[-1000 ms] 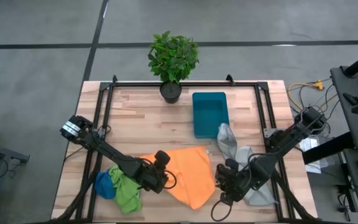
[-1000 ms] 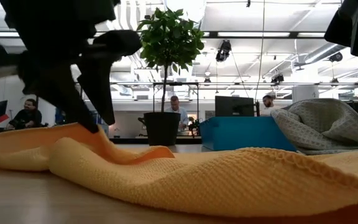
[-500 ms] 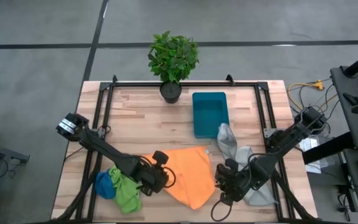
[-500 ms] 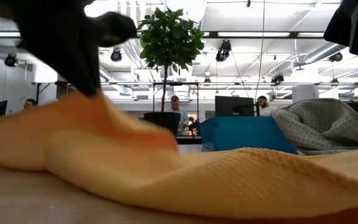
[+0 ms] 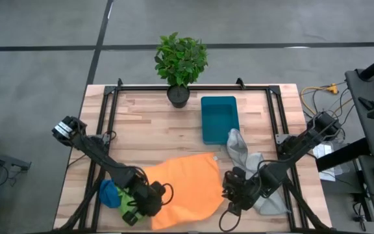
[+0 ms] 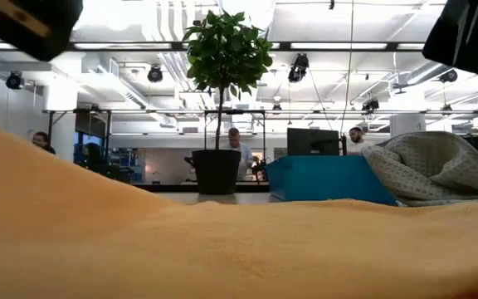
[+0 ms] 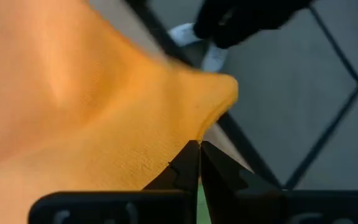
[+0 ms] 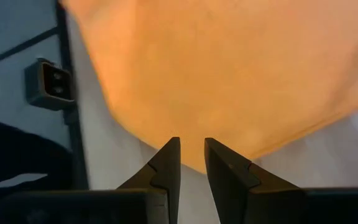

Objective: Fold microfiber towels
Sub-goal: Fold the orange microfiber towel

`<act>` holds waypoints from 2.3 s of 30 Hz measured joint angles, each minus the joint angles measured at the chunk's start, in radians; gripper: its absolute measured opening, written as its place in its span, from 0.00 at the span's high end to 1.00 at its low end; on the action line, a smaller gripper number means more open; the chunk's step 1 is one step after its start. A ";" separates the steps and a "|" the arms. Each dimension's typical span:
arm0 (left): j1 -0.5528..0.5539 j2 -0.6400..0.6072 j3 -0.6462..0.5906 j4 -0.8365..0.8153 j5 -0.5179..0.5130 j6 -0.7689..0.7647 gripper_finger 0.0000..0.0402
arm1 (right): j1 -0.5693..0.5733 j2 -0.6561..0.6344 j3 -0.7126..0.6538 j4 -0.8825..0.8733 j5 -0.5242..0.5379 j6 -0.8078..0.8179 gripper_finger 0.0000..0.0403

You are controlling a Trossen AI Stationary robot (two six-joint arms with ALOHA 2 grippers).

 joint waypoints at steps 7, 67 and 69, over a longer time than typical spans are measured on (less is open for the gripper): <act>-0.004 0.006 -0.062 0.089 0.001 -0.180 1.00 | -0.002 -0.001 -0.046 0.074 -0.010 0.017 0.83; 0.698 -0.239 -0.328 -0.250 -0.485 0.324 1.00 | -0.072 0.075 -0.052 0.294 -0.059 0.101 0.83; 0.698 -0.286 -0.333 -0.244 -0.485 0.350 1.00 | -0.072 0.118 -0.044 0.332 -0.060 0.042 0.83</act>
